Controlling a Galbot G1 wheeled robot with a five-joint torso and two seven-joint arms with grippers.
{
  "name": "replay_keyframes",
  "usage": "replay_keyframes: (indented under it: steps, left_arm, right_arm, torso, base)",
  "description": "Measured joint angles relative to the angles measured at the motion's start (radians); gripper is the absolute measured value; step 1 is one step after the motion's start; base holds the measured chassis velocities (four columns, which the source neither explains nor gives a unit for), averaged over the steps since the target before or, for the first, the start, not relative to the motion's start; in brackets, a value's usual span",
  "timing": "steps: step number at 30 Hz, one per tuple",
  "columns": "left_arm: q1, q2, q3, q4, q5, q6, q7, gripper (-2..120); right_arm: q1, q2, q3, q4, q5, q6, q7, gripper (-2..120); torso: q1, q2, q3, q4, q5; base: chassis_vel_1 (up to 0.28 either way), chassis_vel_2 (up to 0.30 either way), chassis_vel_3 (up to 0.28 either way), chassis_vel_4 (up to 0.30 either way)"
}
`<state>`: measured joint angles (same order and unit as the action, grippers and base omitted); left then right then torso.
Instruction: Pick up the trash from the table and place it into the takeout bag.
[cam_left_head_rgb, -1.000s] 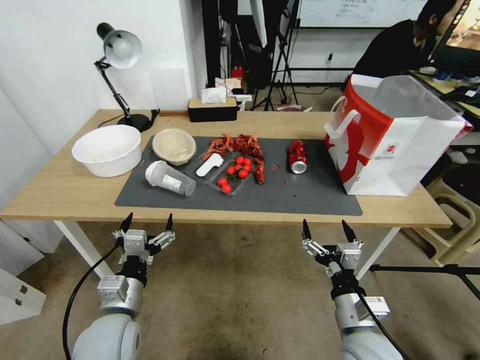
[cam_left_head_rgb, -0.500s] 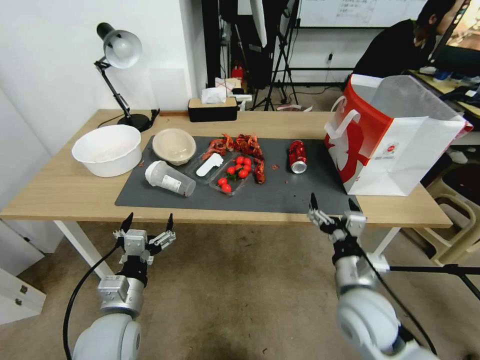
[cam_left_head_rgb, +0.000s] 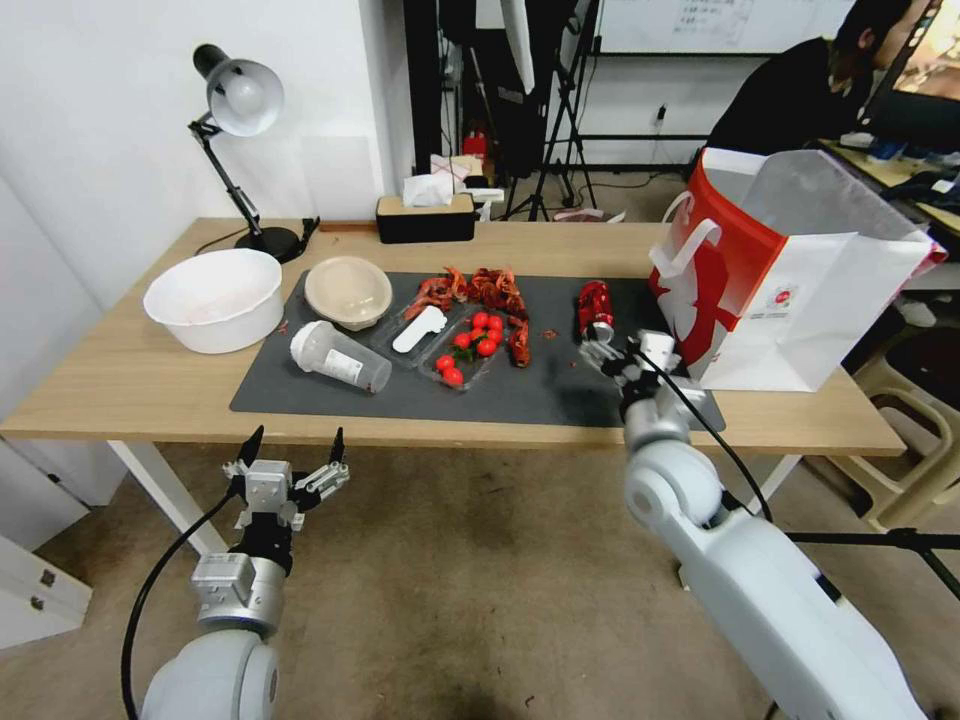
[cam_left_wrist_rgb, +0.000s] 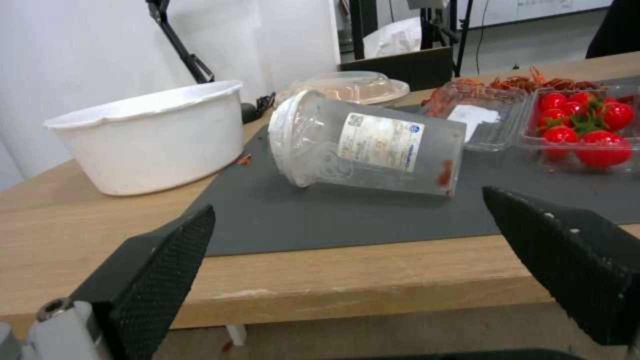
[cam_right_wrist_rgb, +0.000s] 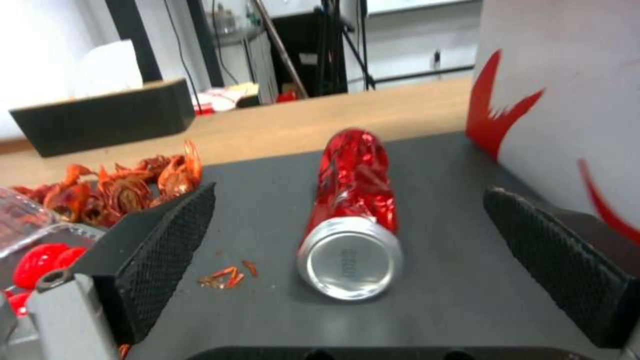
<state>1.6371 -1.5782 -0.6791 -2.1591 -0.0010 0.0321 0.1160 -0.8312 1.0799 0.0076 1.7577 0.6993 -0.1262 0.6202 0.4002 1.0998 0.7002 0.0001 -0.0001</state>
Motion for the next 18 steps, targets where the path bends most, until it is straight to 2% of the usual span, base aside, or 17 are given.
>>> replay_keyframes:
  steps: [11, 15, 18]
  left_arm:
    - [0.001, -0.003, -0.002, 0.0, 0.0, -0.003, 0.0, 100]
    - [0.001, -0.004, -0.002, 0.0, 0.001, -0.004, -0.001, 100]
    - [0.001, -0.005, -0.003, 0.0, 0.001, -0.004, -0.001, 100]
  right_arm:
    - [0.057, 0.017, -0.037, -0.054, 0.036, -0.032, 0.022, 99]
    - [0.08, 0.028, -0.054, -0.089, 0.042, -0.043, 0.031, 94]
    - [0.09, 0.035, -0.06, -0.11, 0.043, -0.051, 0.036, 85]
  torso:
    - [0.0, 0.0, 0.0, 0.0, 0.0001]
    - [0.0, 0.0, 0.0, 0.0, 0.0001]
    - [0.0, 0.0, 0.0, -0.0001, 0.0]
  base:
    - [0.0, 0.0, 0.0, 0.0]
    - [0.0, 0.0, 0.0, 0.0]
    - [0.0, 0.0, 0.0, 0.0]
